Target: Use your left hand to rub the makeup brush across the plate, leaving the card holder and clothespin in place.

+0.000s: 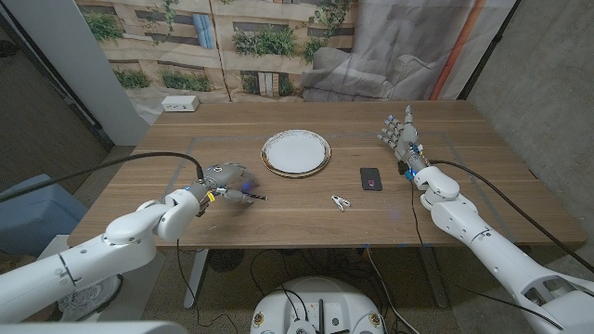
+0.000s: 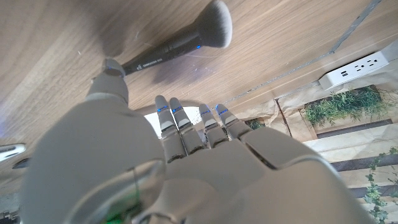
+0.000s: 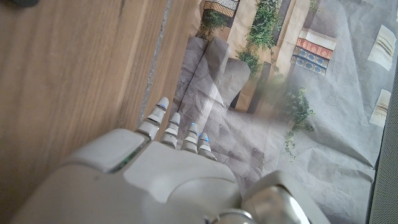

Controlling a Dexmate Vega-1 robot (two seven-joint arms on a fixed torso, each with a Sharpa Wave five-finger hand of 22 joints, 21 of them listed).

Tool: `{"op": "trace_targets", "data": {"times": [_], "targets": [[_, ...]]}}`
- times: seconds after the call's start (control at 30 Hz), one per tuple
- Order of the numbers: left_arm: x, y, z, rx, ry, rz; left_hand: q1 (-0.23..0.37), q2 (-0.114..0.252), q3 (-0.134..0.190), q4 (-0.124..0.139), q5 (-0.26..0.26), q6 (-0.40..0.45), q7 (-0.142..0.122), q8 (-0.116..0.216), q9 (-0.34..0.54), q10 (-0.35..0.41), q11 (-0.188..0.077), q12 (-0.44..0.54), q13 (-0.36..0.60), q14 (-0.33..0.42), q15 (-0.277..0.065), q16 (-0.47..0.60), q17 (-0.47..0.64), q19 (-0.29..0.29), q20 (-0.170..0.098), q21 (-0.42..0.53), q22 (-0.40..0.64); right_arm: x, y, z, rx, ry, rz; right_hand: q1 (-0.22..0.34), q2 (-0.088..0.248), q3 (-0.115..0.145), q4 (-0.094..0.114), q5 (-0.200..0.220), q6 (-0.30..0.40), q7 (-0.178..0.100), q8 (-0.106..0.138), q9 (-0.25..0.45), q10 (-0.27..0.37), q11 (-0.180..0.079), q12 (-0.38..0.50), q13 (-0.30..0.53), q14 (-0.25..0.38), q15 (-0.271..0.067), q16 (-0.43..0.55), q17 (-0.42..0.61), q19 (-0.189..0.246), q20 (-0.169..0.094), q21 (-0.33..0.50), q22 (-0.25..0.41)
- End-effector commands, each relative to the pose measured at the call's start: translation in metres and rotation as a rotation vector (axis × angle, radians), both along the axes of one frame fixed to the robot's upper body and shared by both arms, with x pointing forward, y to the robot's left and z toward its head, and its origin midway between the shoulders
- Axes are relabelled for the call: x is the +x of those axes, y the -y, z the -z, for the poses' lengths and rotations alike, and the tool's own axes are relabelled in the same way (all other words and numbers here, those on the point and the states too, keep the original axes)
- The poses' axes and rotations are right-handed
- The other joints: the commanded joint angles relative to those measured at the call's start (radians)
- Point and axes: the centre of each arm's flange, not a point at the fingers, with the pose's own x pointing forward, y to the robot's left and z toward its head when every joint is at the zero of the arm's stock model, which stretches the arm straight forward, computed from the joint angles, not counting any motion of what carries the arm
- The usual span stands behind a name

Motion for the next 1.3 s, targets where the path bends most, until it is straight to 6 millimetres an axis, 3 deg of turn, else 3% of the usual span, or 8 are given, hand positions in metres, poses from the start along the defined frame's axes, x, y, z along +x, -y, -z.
{"op": "trace_targets", "data": {"times": [0.03,0.37,0.67,1.0,1.1,1.3], "targets": [[-0.001,-0.013,-0.009,-0.167,0.036,0.064,-0.02,0.008,0.001,0.009,-0.001,-0.001,0.004,0.008,0.003,-0.005,0.005,0.01,0.001,0.001,-0.055,0.008,0.001,0.009,-0.004,0.01,0.004,0.0,0.0,0.0,0.0,0.0,0.0,0.002,0.101,0.002,0.007,0.007,-0.008,0.0,0.005,0.002,-0.005,0.004,0.006,0.002,-0.001,0.009,0.004,0.003,0.0,0.007,0.007,0.006],[0.017,-0.026,-0.017,-0.374,0.008,0.1,-0.059,0.039,0.002,0.022,-0.001,0.002,0.013,0.011,0.0,-0.018,0.013,0.011,0.001,0.021,-0.051,0.011,-0.001,0.029,-0.008,0.016,0.004,0.0,0.0,0.0,0.0,0.001,0.0,0.002,0.101,0.002,0.007,0.007,-0.008,0.0,0.005,0.002,-0.004,0.005,0.007,0.002,0.0,0.009,0.004,0.003,0.0,0.007,0.007,0.006],[0.032,-0.031,-0.021,-0.52,0.005,0.174,-0.067,0.058,0.01,0.017,0.0,-0.011,0.028,0.006,-0.002,-0.053,0.04,0.006,-0.001,0.031,-0.042,0.011,-0.002,0.036,-0.022,0.017,0.004,0.0,0.0,0.0,0.0,0.001,0.0,0.002,0.101,0.002,0.007,0.007,-0.008,0.0,0.005,0.002,-0.004,0.003,0.007,0.001,-0.001,0.009,0.004,0.003,0.0,0.007,0.007,0.006],[0.046,-0.027,-0.026,-0.615,0.004,0.256,-0.078,0.068,0.017,0.002,0.001,-0.096,0.034,-0.014,-0.005,-0.102,0.057,0.003,-0.003,0.046,-0.045,0.008,-0.003,0.047,-0.028,0.017,0.003,0.0,0.0,0.0,0.0,0.001,0.0,0.002,0.101,0.002,0.007,0.007,-0.008,0.001,0.005,0.002,-0.004,0.004,0.007,0.001,-0.001,0.009,0.004,0.003,0.0,0.007,0.007,0.006],[0.048,-0.028,-0.026,-0.662,0.034,0.281,-0.082,0.071,0.021,-0.008,0.001,-0.081,0.061,-0.001,-0.007,-0.098,0.066,0.012,-0.004,0.071,-0.054,0.012,-0.003,0.071,-0.05,0.023,0.003,0.0,0.0,0.0,0.0,0.001,0.0,0.002,0.101,0.002,0.007,0.007,-0.008,0.0,0.005,0.002,-0.004,0.003,0.007,0.001,-0.001,0.009,0.004,0.003,0.0,0.007,0.007,0.006],[0.057,-0.03,-0.028,-0.729,0.051,0.33,-0.09,0.069,0.023,-0.019,-0.001,-0.108,0.09,-0.007,-0.009,-0.121,0.103,0.01,-0.006,0.082,-0.048,0.007,-0.004,0.086,-0.098,0.021,0.002,0.0,0.0,0.0,0.0,0.001,0.0,0.002,0.101,0.002,0.007,0.007,-0.009,0.001,0.005,0.002,-0.006,0.004,0.006,0.001,-0.001,0.01,0.004,0.003,0.0,0.006,0.007,0.006]]}}
